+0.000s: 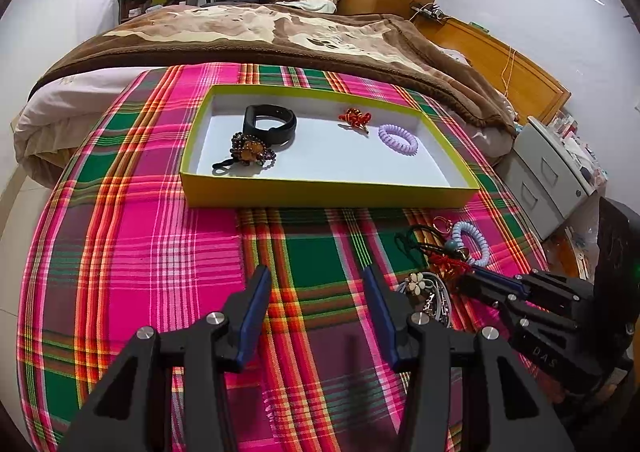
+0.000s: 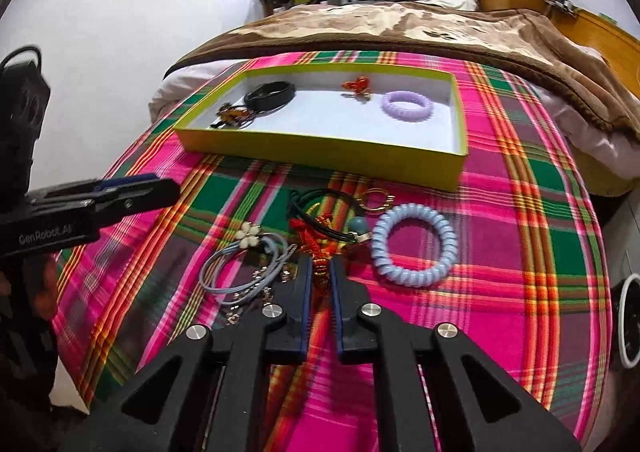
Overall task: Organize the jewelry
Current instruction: 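Move both tools back over the remaining jewelry and grasp the silver flower bracelets with the left tool, then carry the silver flower bracelets toward the tray while the right tool grasps a red knotted charm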
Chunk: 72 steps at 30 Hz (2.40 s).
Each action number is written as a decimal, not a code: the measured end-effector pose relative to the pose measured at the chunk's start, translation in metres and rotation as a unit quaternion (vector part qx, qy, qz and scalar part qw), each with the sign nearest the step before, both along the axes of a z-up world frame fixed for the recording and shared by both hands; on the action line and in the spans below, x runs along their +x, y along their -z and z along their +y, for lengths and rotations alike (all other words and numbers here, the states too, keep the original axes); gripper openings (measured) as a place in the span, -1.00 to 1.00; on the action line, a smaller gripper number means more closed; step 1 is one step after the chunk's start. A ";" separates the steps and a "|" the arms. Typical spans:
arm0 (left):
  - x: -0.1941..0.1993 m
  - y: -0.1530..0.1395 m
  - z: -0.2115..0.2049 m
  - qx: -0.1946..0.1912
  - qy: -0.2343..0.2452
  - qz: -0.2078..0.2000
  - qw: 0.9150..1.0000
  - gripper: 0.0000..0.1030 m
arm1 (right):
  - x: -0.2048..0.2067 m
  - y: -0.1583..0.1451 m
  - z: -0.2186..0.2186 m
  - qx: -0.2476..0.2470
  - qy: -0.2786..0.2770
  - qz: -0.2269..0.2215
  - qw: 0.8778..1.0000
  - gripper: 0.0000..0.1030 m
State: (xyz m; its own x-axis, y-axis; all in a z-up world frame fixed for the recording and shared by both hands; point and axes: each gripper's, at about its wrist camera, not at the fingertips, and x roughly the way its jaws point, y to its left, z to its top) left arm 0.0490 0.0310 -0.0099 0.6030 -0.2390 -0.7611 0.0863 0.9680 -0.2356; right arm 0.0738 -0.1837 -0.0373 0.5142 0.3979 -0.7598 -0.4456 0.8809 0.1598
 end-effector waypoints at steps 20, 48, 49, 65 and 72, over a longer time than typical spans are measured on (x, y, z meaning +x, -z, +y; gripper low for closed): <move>0.010 0.011 -0.042 0.005 0.082 0.022 0.996 -0.04 | -0.037 -0.024 -0.054 0.081 0.033 -0.009 0.996 -0.84; 0.017 0.020 -0.074 0.074 0.110 0.018 0.991 -0.68 | -0.037 -0.027 -0.075 0.094 0.055 -0.018 0.994 -0.84; 0.016 0.020 -0.073 0.073 0.109 0.017 0.991 -0.68 | -0.037 -0.027 -0.075 0.094 0.055 -0.019 0.994 -0.84; 0.016 -0.016 -0.050 0.027 0.082 -0.023 0.996 -0.68 | -0.033 -0.045 -0.071 0.094 0.064 -0.042 0.993 -0.84; 0.035 -0.033 -0.036 0.032 0.060 -0.042 0.997 -0.68 | -0.014 -0.063 -0.062 0.086 0.067 -0.070 0.992 -0.84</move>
